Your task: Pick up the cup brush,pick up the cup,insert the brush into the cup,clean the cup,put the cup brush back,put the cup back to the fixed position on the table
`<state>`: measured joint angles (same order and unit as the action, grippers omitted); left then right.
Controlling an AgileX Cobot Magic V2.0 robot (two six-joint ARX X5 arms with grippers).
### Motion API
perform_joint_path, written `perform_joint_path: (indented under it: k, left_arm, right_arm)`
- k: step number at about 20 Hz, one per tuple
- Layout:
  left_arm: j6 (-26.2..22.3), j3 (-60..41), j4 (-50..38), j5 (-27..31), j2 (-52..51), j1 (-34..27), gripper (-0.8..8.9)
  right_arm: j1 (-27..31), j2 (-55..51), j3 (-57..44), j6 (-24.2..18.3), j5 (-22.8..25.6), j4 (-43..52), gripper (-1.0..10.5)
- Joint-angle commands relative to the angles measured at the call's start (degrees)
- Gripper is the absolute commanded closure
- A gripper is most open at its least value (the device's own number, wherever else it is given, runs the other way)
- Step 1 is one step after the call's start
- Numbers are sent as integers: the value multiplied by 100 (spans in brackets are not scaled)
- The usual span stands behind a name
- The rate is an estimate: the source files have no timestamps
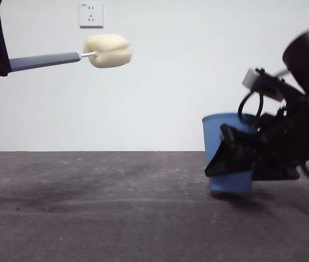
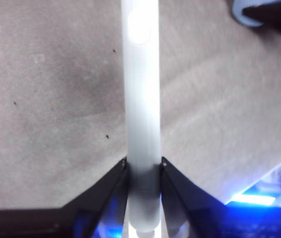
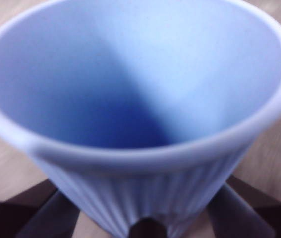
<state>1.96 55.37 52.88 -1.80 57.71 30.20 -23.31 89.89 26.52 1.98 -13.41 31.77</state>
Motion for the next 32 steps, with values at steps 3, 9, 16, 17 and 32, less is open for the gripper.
perform_joint_path:
  k: [3,9,16,17,32]
  left_arm:
    - [-1043,-55,122,-26,-13,20,822]
    - [-1904,-55,407,-20,4,20,822]
    - [-2389,-55,817,24,662,793,822]
    - [-2428,-55,776,28,798,914,822]
    - [-2465,-55,382,155,1403,1419,822]
  right_arm:
    - [-157,-1257,1290,-844,168,-3665,963]
    - [-444,-1314,2730,-2199,1095,-6500,963]
    - [-872,-1043,2730,-3386,2485,-7563,963]
    - [-933,-1021,2730,-3480,2629,-7600,963]
    - [-2111,-424,2730,-5115,4253,-7364,963]
